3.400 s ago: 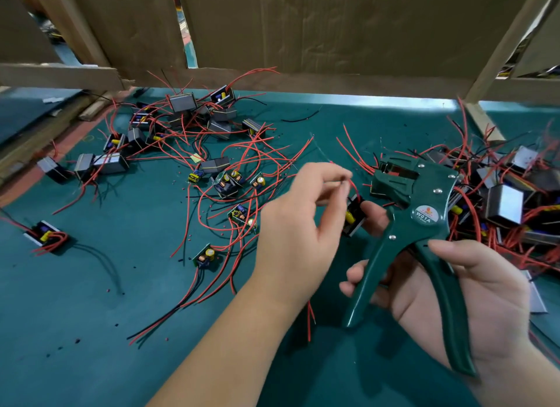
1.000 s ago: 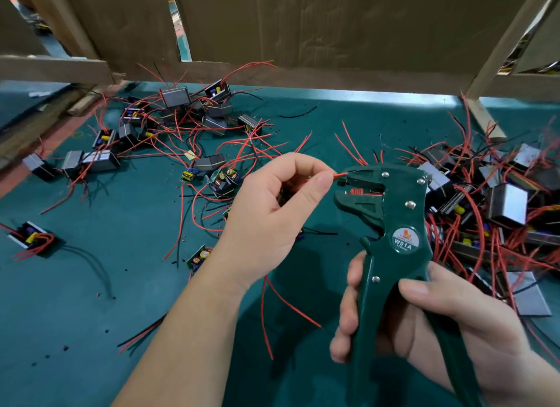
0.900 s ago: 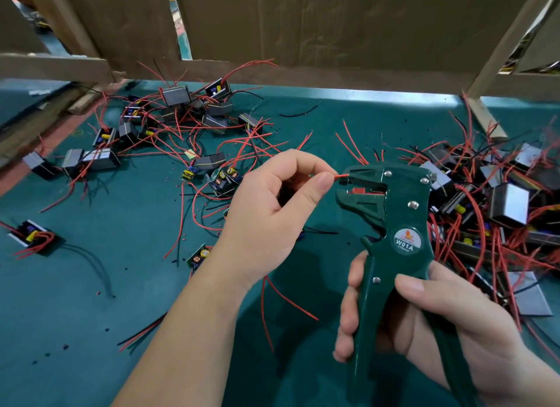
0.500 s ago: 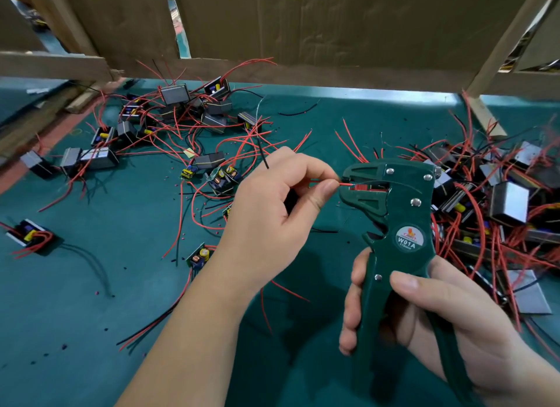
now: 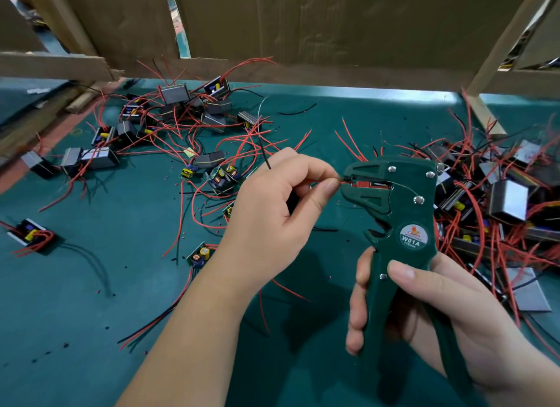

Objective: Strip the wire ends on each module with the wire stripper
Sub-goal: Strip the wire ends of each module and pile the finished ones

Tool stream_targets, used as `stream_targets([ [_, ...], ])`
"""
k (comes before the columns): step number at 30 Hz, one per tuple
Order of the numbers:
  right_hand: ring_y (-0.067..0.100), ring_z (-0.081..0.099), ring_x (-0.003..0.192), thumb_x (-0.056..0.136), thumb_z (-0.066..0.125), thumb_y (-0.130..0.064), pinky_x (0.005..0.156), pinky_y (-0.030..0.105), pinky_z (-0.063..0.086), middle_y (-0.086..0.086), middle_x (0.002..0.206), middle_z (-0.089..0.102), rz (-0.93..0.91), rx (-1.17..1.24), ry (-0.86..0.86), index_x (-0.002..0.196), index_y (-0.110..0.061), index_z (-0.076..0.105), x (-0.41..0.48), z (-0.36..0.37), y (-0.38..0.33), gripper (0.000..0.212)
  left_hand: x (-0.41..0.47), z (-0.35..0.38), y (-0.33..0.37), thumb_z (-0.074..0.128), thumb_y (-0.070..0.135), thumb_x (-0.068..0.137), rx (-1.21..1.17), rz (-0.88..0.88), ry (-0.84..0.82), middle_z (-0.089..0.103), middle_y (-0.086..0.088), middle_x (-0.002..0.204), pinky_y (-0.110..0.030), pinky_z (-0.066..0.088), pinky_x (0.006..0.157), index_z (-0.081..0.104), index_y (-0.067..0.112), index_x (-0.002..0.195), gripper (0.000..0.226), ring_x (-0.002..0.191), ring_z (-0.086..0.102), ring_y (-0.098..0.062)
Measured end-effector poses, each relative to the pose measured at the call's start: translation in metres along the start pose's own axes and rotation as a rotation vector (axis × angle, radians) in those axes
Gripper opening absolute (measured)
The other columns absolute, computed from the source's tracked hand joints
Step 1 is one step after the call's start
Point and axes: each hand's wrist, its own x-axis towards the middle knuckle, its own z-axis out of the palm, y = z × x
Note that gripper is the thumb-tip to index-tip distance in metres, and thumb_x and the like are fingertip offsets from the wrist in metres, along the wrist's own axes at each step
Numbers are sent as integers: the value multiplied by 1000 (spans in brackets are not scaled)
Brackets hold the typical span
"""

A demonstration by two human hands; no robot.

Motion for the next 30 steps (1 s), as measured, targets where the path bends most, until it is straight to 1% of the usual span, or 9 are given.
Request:
stream_targets([
  [7,43,59,58,63,85,-43,58,49,50,29,68,58,-12,-13,38,81,-5,64,0,4,1,46,-1,2,-1,55,18,94,-5,6,-10,49,4,73,-15,36,68,58,21,93,4,70,45,-6],
  [10,39,57,51,60,85,-48,53,47,49,27,62,55,-17,15,96,75,-5,61,0,7,3,51,-3,7,-2,40,18,98,-165,-53,31,50,-1,75,-24,44,67,37,26,108,13,67,52,-12],
  [13,28,45,37,54,86,-50,44,36,45,19,51,44,-37,45,180,66,-5,52,3,9,5,57,-1,10,-2,30,3,98,-188,-48,171,58,-9,95,-39,54,66,26,25,115,28,62,60,-15],
  [17,29,47,41,48,89,-48,45,39,47,21,54,45,-64,112,157,68,-5,56,7,9,6,58,0,14,0,30,5,103,-292,-157,277,65,-6,113,-34,57,53,-3,26,143,56,67,69,-15],
  [20,36,57,55,47,90,-41,54,48,52,25,66,54,-80,198,103,80,-5,64,9,5,6,55,1,12,-1,29,13,105,-485,-315,264,70,2,113,-28,55,52,-26,31,144,70,71,70,-15],
  [23,39,63,65,41,89,-36,61,52,55,26,74,60,-108,278,162,83,-5,68,13,-3,4,56,4,9,-4,26,15,106,-542,-448,242,73,10,103,-22,51,51,9,22,141,40,69,67,-10],
  [25,40,63,66,46,78,-35,60,52,55,26,74,60,-108,252,234,80,-5,69,14,-7,0,47,5,8,-3,27,16,105,-562,-521,175,74,8,95,-19,47,50,30,24,112,10,68,65,-9],
  [27,41,63,63,49,68,-34,58,52,55,26,72,60,-91,247,272,77,-4,69,13,-9,-2,41,5,8,-1,26,21,105,-563,-583,77,75,5,90,-19,44,48,29,22,94,12,68,63,-9],
  [30,41,62,65,40,80,-36,61,54,55,27,75,60,-60,233,234,82,-2,70,13,-9,-3,55,1,6,4,20,31,105,-521,-598,-91,75,-1,81,-22,39,47,28,22,86,22,61,61,-14],
])
